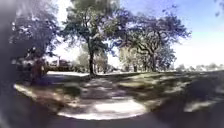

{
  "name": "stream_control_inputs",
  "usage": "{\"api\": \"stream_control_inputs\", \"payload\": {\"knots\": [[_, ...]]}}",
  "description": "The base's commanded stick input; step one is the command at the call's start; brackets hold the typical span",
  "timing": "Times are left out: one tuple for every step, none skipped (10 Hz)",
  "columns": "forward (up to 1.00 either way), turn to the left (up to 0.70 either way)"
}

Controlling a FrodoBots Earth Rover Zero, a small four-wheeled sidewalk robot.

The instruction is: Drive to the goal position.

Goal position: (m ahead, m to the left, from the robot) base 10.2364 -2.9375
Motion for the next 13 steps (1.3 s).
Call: {"api": "stream_control_inputs", "payload": {"knots": [[0.85, -0.02], [0.85, -0.02], [0.85, -0.02], [0.85, -0.02], [0.85, -0.02], [0.85, -0.02], [0.85, -0.02], [0.85, -0.02], [0.85, -0.02], [0.85, -0.02], [0.85, -0.02], [0.85, 0.0], [0.85, 0.33]]}}
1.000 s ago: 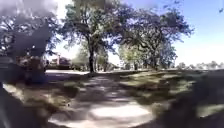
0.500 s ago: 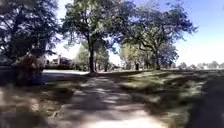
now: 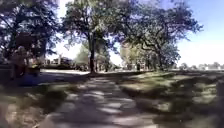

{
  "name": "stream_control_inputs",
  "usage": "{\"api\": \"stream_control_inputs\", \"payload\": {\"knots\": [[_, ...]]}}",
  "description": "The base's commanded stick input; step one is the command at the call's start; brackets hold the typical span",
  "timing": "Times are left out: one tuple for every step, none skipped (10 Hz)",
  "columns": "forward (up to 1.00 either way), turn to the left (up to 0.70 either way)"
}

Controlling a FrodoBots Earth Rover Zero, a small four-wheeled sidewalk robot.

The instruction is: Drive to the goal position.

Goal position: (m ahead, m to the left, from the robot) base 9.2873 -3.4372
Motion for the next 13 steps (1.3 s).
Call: {"api": "stream_control_inputs", "payload": {"knots": [[0.85, 0.32], [0.85, 0.26], [0.85, 0.0], [0.85, 0.0], [0.85, 0.0], [0.85, 0.0], [0.85, 0.0], [0.85, 0.0], [0.85, 0.0], [0.85, 0.0], [0.85, 0.0], [0.85, 0.0], [0.85, 0.0]]}}
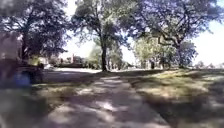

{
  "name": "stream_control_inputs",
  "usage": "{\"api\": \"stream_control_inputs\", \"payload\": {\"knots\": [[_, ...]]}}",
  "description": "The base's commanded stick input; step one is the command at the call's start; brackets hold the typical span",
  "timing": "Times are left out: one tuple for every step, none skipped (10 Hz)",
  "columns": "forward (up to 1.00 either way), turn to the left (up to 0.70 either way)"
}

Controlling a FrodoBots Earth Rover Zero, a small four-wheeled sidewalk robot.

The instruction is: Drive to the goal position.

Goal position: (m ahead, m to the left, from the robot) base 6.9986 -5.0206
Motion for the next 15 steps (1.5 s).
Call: {"api": "stream_control_inputs", "payload": {"knots": [[0.85, 0.0], [0.85, 0.0], [0.85, 0.0], [0.85, 0.0], [0.85, 0.0], [0.85, 0.0], [0.85, 0.0], [0.85, 0.0], [0.85, 0.0], [0.85, 0.0], [0.85, 0.0], [0.85, 0.0], [0.85, 0.0], [0.85, 0.0], [0.85, 0.0]]}}
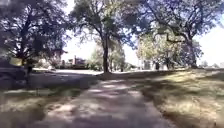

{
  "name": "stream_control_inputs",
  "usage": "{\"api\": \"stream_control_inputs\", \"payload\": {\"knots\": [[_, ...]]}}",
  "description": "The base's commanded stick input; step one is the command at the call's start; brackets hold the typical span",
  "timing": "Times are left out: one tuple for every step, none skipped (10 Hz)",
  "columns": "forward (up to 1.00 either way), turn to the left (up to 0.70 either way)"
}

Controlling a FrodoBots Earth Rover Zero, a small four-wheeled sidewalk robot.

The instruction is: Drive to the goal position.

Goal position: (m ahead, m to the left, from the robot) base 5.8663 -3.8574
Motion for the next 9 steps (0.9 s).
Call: {"api": "stream_control_inputs", "payload": {"knots": [[0.85, -0.01], [0.85, -0.03], [0.85, -0.03], [0.85, -0.03], [0.85, -0.03], [0.85, -0.03], [0.85, -0.03], [0.85, -0.03], [0.85, -0.03]]}}
